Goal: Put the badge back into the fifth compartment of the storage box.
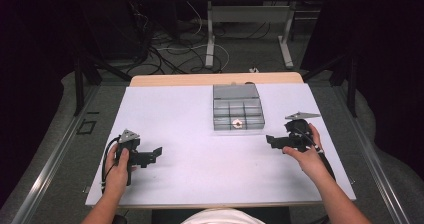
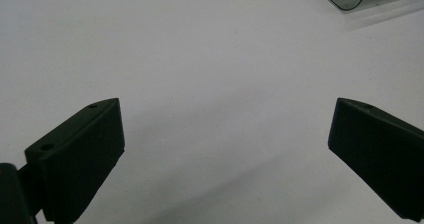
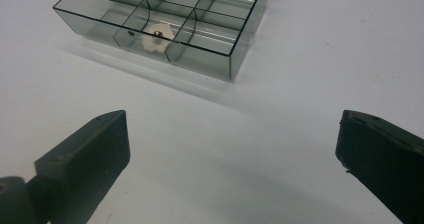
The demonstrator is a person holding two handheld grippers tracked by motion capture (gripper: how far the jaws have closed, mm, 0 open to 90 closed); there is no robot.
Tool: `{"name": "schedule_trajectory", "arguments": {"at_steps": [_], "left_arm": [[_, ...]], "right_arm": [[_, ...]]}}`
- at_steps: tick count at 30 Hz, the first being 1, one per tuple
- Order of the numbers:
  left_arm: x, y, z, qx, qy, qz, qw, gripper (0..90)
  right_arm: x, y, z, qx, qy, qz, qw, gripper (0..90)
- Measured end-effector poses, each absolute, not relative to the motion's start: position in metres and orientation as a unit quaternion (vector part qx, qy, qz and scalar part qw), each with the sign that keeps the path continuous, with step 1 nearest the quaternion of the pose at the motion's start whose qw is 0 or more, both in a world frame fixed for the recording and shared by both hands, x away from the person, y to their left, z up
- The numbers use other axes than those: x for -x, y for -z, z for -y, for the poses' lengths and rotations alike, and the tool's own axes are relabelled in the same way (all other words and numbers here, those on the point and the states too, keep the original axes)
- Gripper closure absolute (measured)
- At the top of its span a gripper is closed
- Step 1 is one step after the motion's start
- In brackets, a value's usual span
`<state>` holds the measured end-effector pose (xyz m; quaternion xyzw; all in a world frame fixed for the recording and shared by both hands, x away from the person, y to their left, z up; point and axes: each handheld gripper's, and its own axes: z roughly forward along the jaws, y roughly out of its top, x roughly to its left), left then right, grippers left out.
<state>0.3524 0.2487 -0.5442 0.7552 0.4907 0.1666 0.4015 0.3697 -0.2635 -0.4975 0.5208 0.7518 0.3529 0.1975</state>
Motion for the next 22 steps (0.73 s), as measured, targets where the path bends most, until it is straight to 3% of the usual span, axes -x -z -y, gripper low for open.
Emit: {"name": "schedule_trajectory", "arguments": {"at_steps": [22], "left_arm": [[-0.352,0.542,-0.25,-0.759,-0.161,-0.489,0.399,1.8]], "right_arm": [[-0.366,0.525,0.276,-0.53,-0.352,-0.744,0.205,0.0]]}}
